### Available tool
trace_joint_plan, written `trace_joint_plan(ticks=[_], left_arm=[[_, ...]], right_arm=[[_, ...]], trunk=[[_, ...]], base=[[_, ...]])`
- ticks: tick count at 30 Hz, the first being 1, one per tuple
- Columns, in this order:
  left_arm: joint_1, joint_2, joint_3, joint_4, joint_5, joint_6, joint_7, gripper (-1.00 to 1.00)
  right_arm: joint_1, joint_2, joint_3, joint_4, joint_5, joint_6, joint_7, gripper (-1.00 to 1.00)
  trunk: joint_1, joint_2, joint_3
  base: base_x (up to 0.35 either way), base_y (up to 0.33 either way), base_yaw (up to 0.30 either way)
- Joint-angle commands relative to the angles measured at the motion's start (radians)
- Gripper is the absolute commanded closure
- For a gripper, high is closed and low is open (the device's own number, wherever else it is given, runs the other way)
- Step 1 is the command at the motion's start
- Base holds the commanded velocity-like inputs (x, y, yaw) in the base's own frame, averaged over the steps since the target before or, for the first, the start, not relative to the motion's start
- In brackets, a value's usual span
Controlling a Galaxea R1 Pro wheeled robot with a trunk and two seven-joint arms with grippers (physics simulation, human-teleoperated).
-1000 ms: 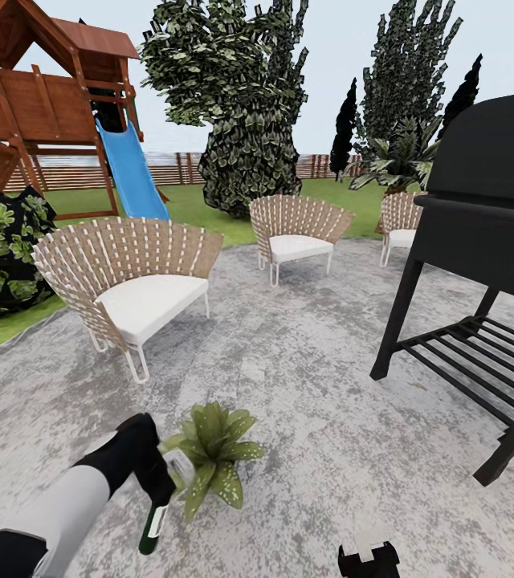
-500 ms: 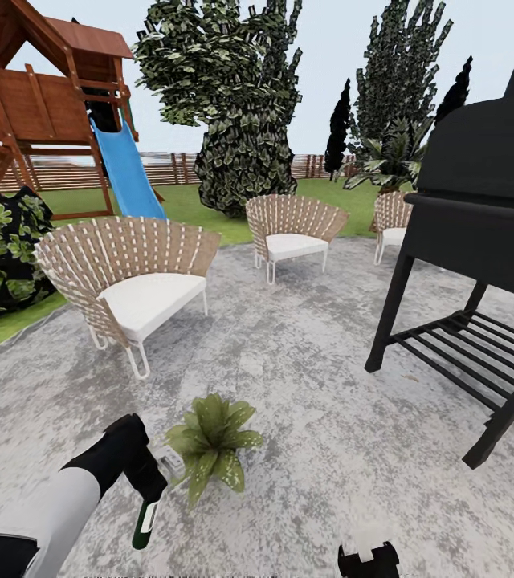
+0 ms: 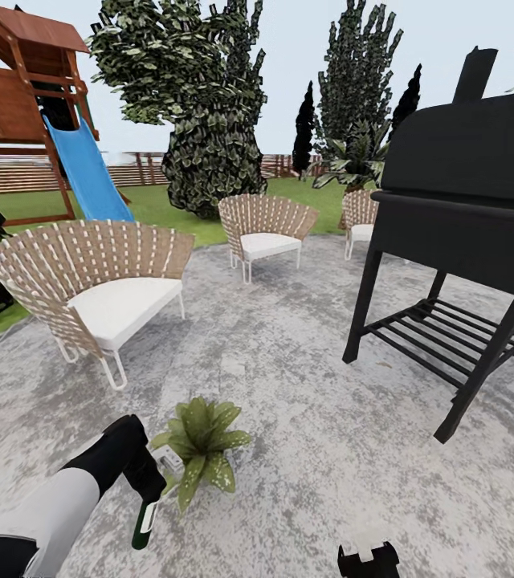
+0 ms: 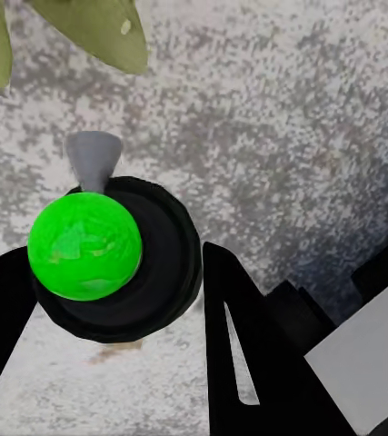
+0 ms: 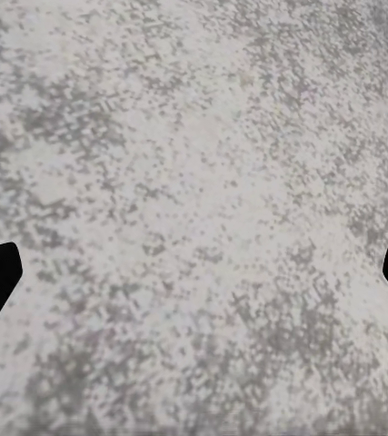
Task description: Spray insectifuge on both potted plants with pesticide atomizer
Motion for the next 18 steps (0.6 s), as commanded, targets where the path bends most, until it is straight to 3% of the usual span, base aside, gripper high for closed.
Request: trace_joint_plan(ticks=[1,6,13,18], left_arm=[[0.0,0.002,0.048,-0.003,-0.004,0.004,-0.004,1.0],[0.0,-0.002,0.06,-0.001,-0.006,0.001,0.024,1.0],[0.0,0.0,0.061,-0.001,-0.007,0.001,0.026,1.0],[0.0,-0.004,0.061,-0.001,-0.007,0.002,0.026,1.0]], right_arm=[[-0.001,0.001,-0.008,0.001,0.011,-0.003,-0.003,-1.0],[-0.001,0.001,-0.008,0.001,0.011,-0.004,-0.003,-1.0],[-0.001,0.001,-0.008,0.001,0.011,-0.004,-0.003,-1.0],[-0.001,0.001,-0.008,0.001,0.011,-0.004,-0.003,-1.0]], trunk=[[0.0,0.0,-0.001],[0.0,0.0,-0.001],[0.0,0.0,-0.001],[0.0,0.0,-0.001]], base=[[0.0,0.184,-0.003],[-0.039,0.237,-0.17],[-0.003,0.023,-0.011],[-0.018,0.245,-0.069]])
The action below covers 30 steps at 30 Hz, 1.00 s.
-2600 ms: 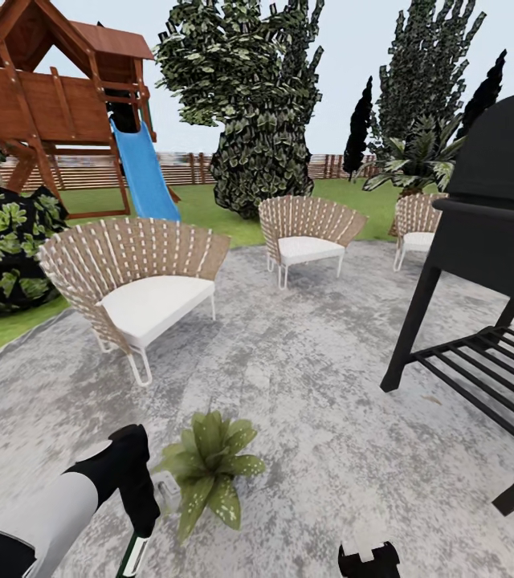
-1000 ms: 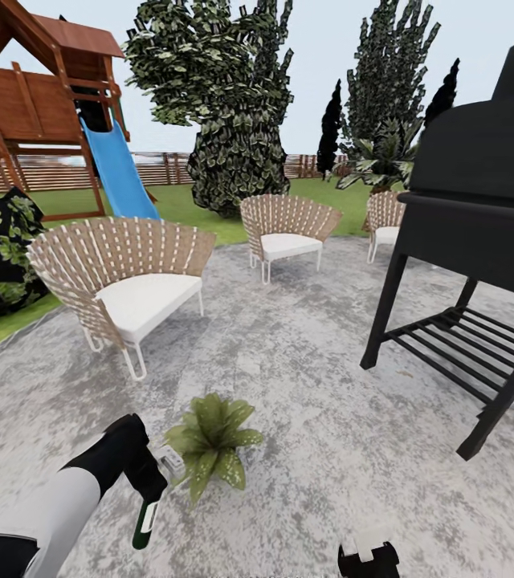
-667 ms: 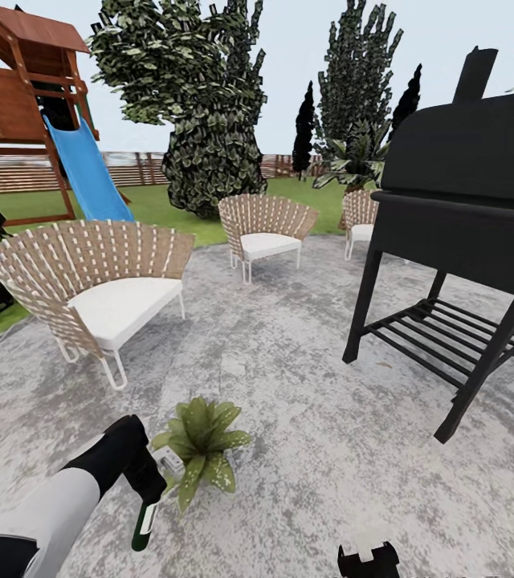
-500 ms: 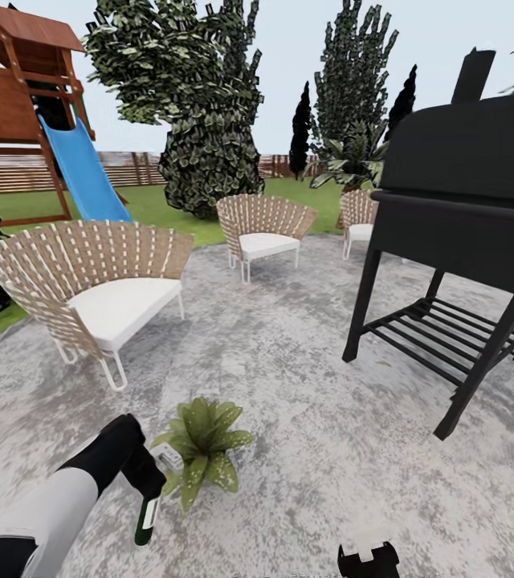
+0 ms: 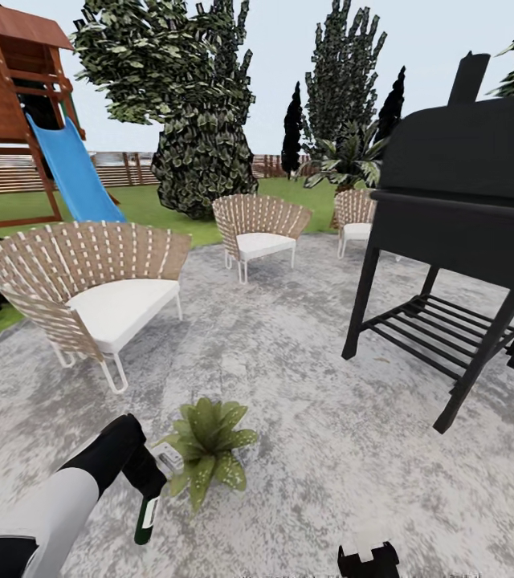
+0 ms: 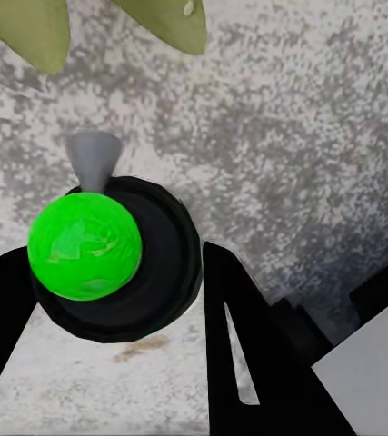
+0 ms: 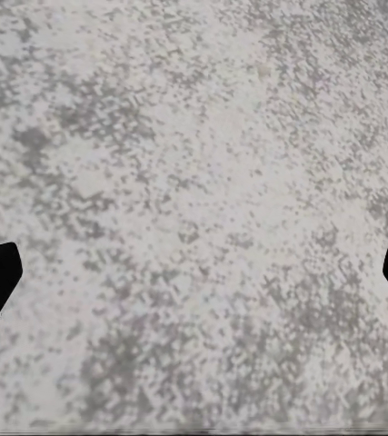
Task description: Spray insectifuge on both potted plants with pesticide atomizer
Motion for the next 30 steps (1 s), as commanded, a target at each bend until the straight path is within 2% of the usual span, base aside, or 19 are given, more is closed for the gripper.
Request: trace_joint_plan(ticks=[1,8,13,21,23,24,30], left_arm=[[0.0,0.001,-0.005,-0.002,-0.001,0.007,-0.006,1.0],[0.0,0.002,-0.005,-0.001,-0.002,0.007,-0.005,1.0],[0.0,-0.001,-0.005,-0.002,-0.003,0.008,-0.004,1.0],[0.017,0.006,-0.004,0.024,-0.01,0.007,-0.002,1.0],[0.029,0.007,-0.005,0.028,-0.011,0.007,0.026,1.0],[0.034,0.005,-0.007,0.031,-0.008,0.008,0.067,1.0],[0.036,-0.003,-0.008,0.077,-0.003,0.007,0.069,1.0]], right_arm=[[-0.001,0.001,-0.008,0.001,0.01,-0.003,-0.004,-1.0],[-0.001,0.001,-0.008,0.001,0.01,-0.003,-0.004,-1.0],[-0.001,0.001,-0.008,0.001,0.01,-0.003,-0.004,-1.0],[-0.001,0.001,-0.008,0.001,0.01,-0.003,-0.004,-1.0],[-0.001,0.001,-0.008,0.001,0.01,-0.003,-0.003,-1.0],[-0.001,0.001,-0.008,0.001,0.01,-0.003,-0.002,-1.0],[-0.001,-0.001,-0.008,0.001,0.012,-0.003,-0.002,-1.0]], trunk=[[0.0,0.0,-0.001],[0.0,0.0,-0.001],[0.0,0.0,-0.001],[0.0,0.0,-0.001],[0.0,0.0,-0.001],[0.0,0.0,-0.001],[0.0,0.0,-0.001]], base=[[-0.048,0.294,-0.249],[-0.007,0.073,-0.263],[-0.008,0.018,-0.025],[-0.182,0.232,-0.011],[-0.076,0.289,-0.183],[0.101,0.302,-0.177],[0.127,0.179,-0.034]])
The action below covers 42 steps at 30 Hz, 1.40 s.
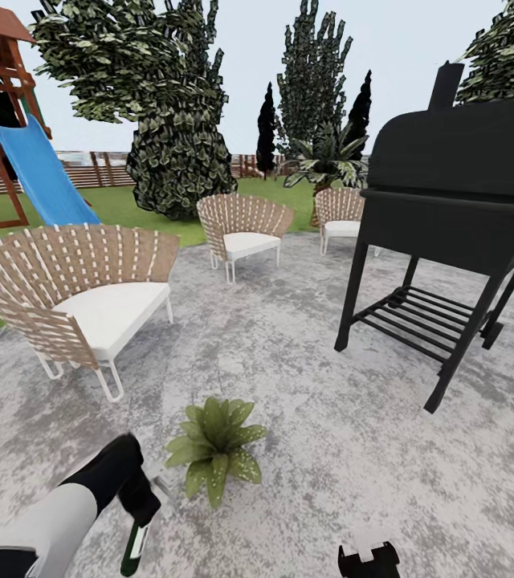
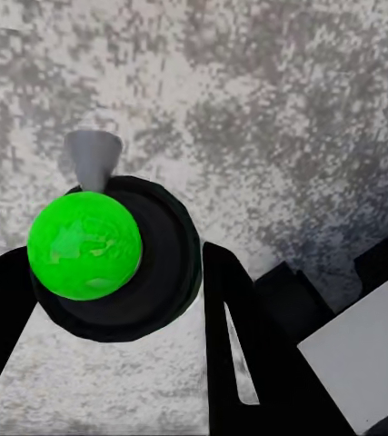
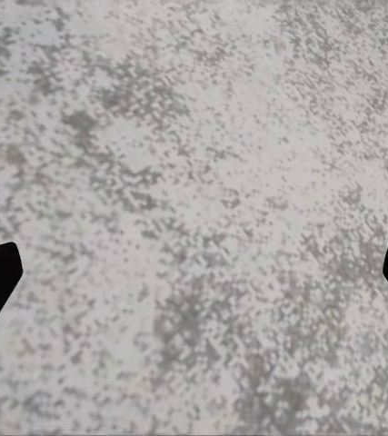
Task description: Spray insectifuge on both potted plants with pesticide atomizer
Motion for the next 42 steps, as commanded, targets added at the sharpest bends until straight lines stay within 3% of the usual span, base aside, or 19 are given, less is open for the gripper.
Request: trace_joint_plan(ticks=[1,4,7,12,19,27,37,38,42], left_arm=[[0.0,0.001,-0.006,0.006,-0.001,0.005,-0.008,1.0],[-0.001,0.007,-0.007,0.022,0.004,0.006,-0.025,1.0],[-0.001,0.01,-0.009,0.023,-0.006,0.004,-0.089,1.0],[-0.001,0.01,-0.006,0.014,-0.007,0.005,-0.105,1.0],[-0.001,0.018,0.0,0.012,-0.009,0.007,-0.093,1.0],[0.0,0.033,0.002,0.015,-0.001,0.009,-0.076,1.0],[0.025,0.034,0.001,0.024,0.001,0.007,-0.073,1.0],[0.051,0.034,0.002,0.025,0.002,0.006,-0.05,1.0],[0.065,0.035,0.003,0.024,0.004,0.004,-0.003,1.0]], right_arm=[[-0.001,0.0,-0.008,0.001,0.01,-0.003,-0.004,-1.0],[-0.001,0.0,-0.008,0.001,0.01,-0.003,-0.003,-1.0],[-0.001,0.004,-0.008,0.001,0.009,-0.004,-0.003,-1.0],[-0.001,0.006,-0.008,0.001,0.008,-0.004,-0.002,-1.0],[-0.001,0.003,-0.008,0.001,0.008,-0.004,-0.002,-1.0],[-0.001,0.004,-0.008,0.001,0.008,-0.004,-0.002,-1.0],[-0.001,0.003,-0.008,0.001,0.009,-0.004,-0.002,-1.0],[-0.001,0.003,-0.008,0.001,0.009,-0.004,-0.002,-1.0],[-0.001,0.003,-0.008,0.001,0.009,-0.004,-0.002,-1.0]], trunk=[[0.0,0.0,-0.001],[0.0,0.0,-0.001],[0.0,0.0,-0.001],[0.0,0.0,-0.001],[0.0,0.0,-0.001],[0.0,0.0,-0.001],[0.0,0.0,-0.001],[0.0,0.0,-0.001],[0.0,0.0,-0.001]], base=[[0.017,0.01,-0.001],[0.005,0.003,0.0],[0.0,0.0,0.0],[0.0,0.0,-0.203],[-0.034,0.038,-0.291],[-0.083,0.246,-0.032],[0.007,0.023,-0.146],[0.0,0.0,-0.028],[0.0,0.0,-0.005]])
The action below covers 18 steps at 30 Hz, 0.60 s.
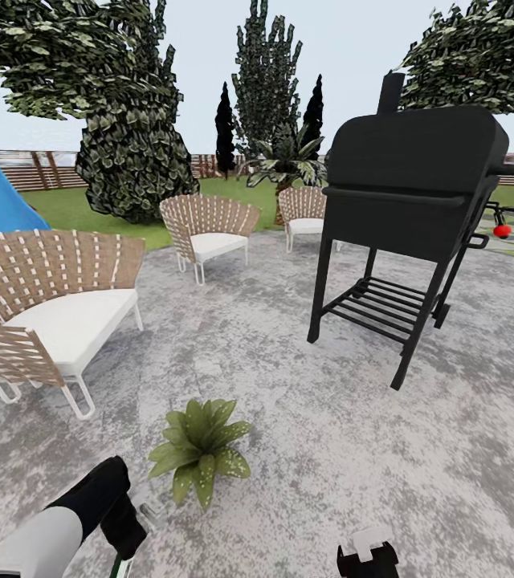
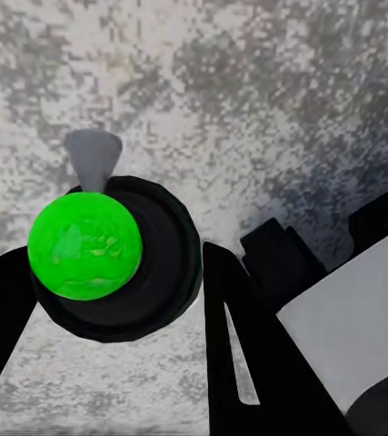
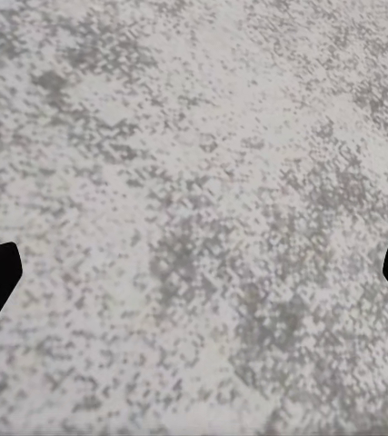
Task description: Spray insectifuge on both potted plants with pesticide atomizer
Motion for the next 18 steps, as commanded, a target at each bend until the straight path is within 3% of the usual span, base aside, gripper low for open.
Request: trace_joint_plan(ticks=[1,4,7,15,18], left_arm=[[0.001,-0.001,-0.002,-0.012,0.001,0.004,-0.004,1.0],[-0.004,-0.009,-0.007,-0.085,0.037,0.005,-0.011,1.0],[-0.005,-0.011,-0.006,-0.137,0.043,0.01,-0.023,1.0],[0.015,-0.001,-0.003,-0.076,0.043,-0.003,-0.015,1.0],[0.016,-0.003,-0.001,-0.079,0.043,-0.003,-0.015,1.0]], right_arm=[[-0.001,0.001,-0.008,0.001,0.01,-0.003,-0.003,-1.0],[-0.001,0.001,-0.008,0.001,0.01,-0.003,-0.003,-1.0],[-0.001,0.001,-0.008,0.001,0.01,-0.004,-0.003,-1.0],[-0.001,0.001,-0.008,0.001,0.01,-0.004,-0.004,-1.0],[-0.001,0.0,-0.008,0.001,0.009,-0.003,-0.005,-1.0]], trunk=[[0.0,0.0,-0.001],[0.0,0.0,-0.001],[0.0,0.0,-0.001],[0.0,0.0,-0.001],[0.011,-0.021,-0.014]], base=[[0.0,0.0,0.0],[0.0,0.0,0.0],[0.0,0.0,0.0],[0.0,0.0,0.0],[0.0,0.0,0.0]])
